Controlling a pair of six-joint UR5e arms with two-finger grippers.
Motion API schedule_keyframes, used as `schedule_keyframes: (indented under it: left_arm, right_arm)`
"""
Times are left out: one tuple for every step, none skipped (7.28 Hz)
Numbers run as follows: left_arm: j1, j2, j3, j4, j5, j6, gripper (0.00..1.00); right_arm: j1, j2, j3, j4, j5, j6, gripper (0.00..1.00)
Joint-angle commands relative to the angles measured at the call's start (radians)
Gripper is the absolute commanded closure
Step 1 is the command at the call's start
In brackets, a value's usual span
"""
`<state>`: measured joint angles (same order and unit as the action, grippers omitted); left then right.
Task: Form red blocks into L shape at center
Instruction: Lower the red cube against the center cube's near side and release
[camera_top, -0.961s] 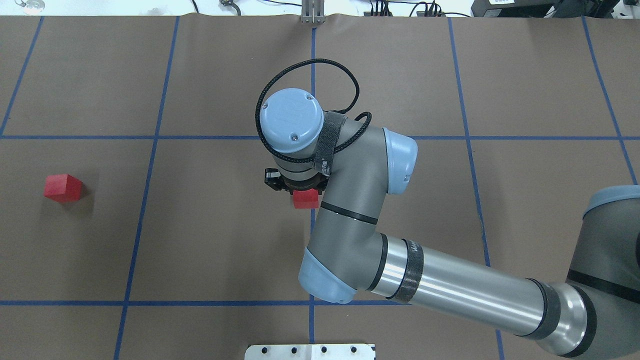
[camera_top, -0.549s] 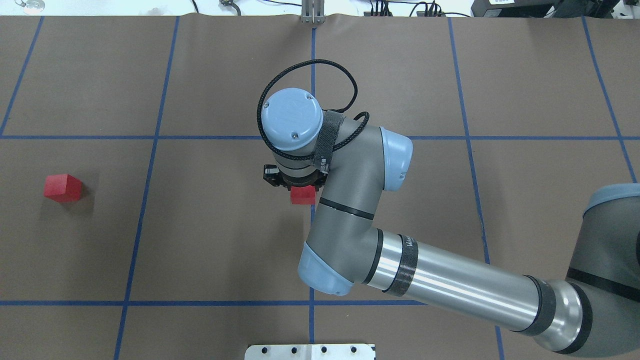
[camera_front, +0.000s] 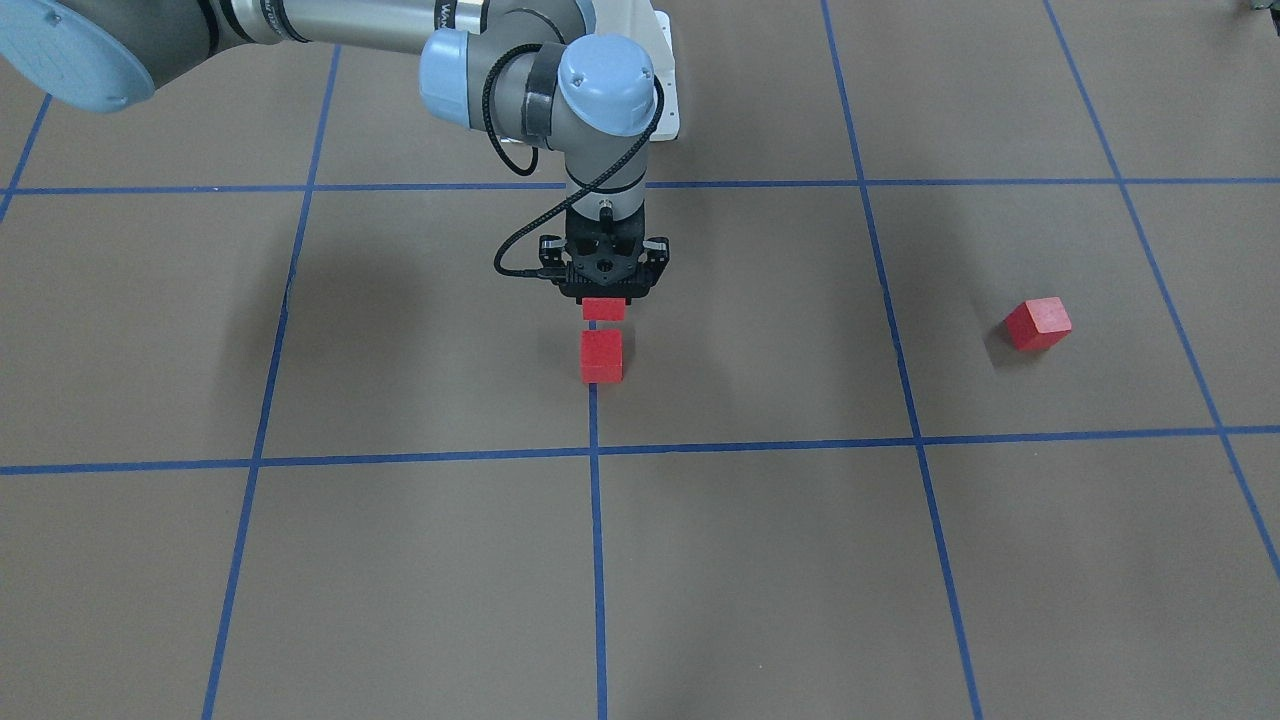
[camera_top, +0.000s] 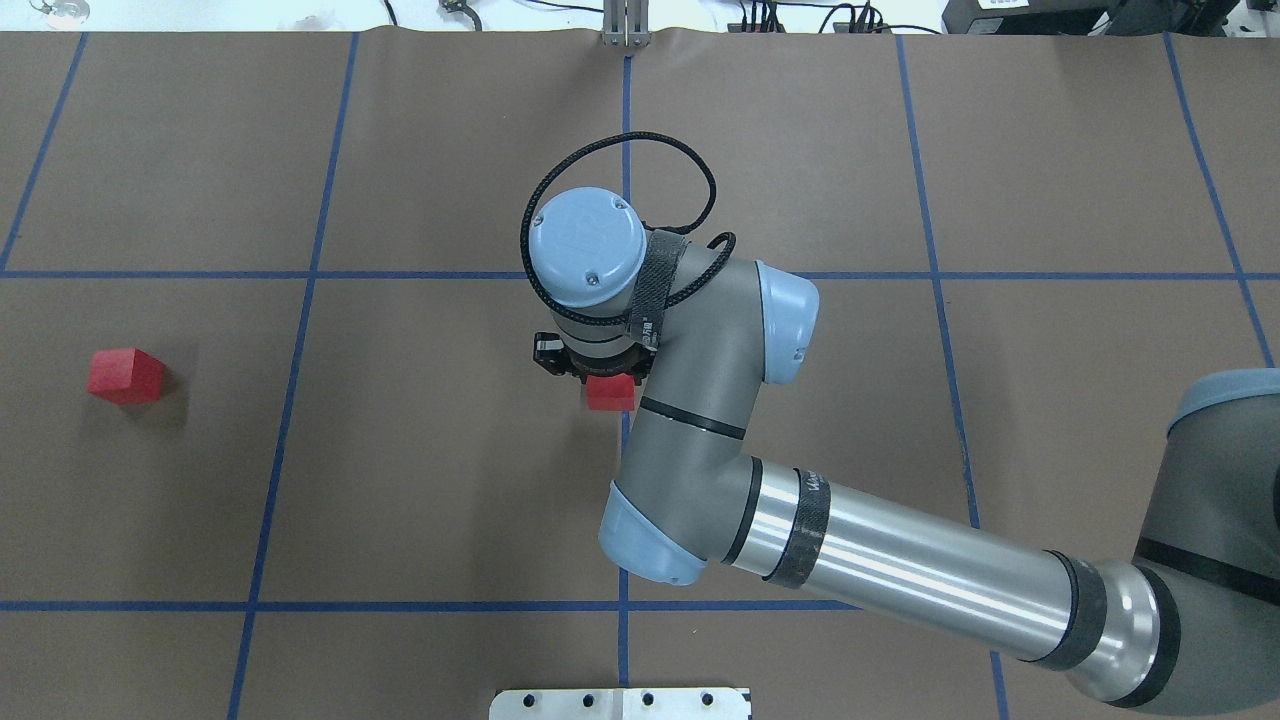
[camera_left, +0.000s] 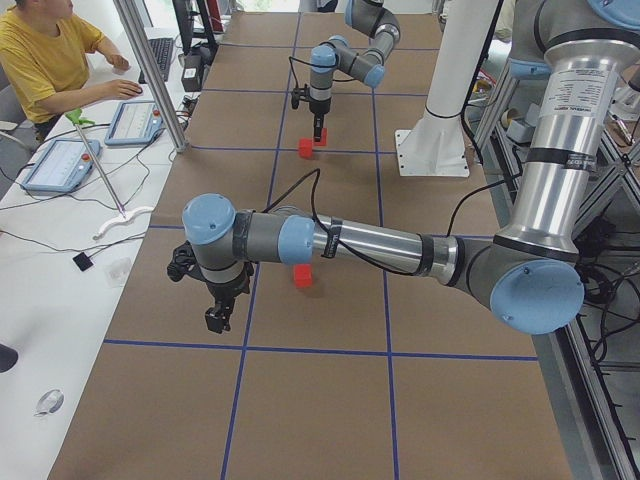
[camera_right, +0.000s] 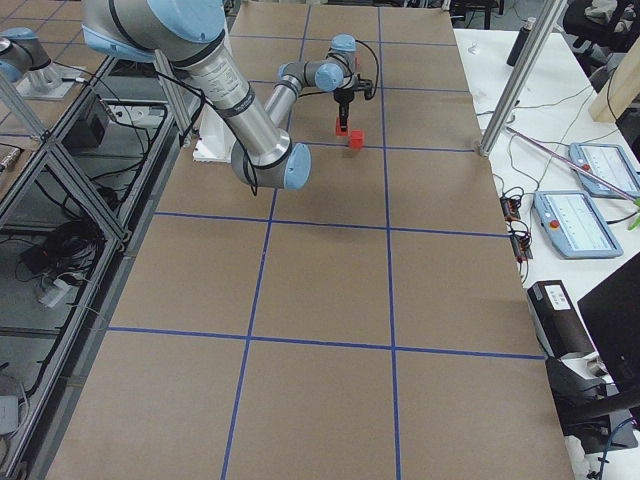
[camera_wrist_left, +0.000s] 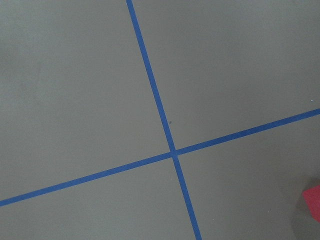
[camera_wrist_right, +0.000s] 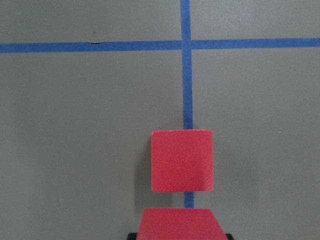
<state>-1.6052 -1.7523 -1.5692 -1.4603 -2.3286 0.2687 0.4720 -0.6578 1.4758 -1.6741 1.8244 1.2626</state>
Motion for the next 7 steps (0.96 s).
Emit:
schedule_keyframes:
  left_arm:
    - [0.001, -0.001, 0.0, 0.0, 0.0, -0.002, 0.0]
    - [0.001, -0.001, -0.002, 0.0, 0.0, -0.003, 0.0]
    - [0.001, -0.001, -0.002, 0.0, 0.0, -0.003, 0.0]
    - [0.001, -0.001, -0.002, 0.0, 0.0, -0.003, 0.0]
    - [0.001, -0.001, -0.002, 0.0, 0.0, -0.003, 0.0]
    - [0.001, -0.001, -0.003, 0.0, 0.0, -0.003, 0.0]
    - [0.001, -0.001, -0.003, 0.0, 0.0, -0.003, 0.0]
  right_arm:
    - [-0.004, 0.0, -0.017, 0.004, 0.0, 0.005, 1.0]
    - [-0.012, -0.002, -0.029, 0.039, 0.0, 0.014, 1.0]
    - [-0.019, -0.002, -0.058, 0.078, 0.0, 0.029, 1.0]
    - [-0.023, -0.002, -0.074, 0.091, -0.002, 0.031, 1.0]
    - [-0.026, -0.003, -0.074, 0.091, -0.002, 0.038, 1.0]
    - [-0.027, -0.005, -0.075, 0.091, -0.002, 0.038, 1.0]
    - [-0.026, -0.006, -0.075, 0.091, -0.002, 0.038, 1.0]
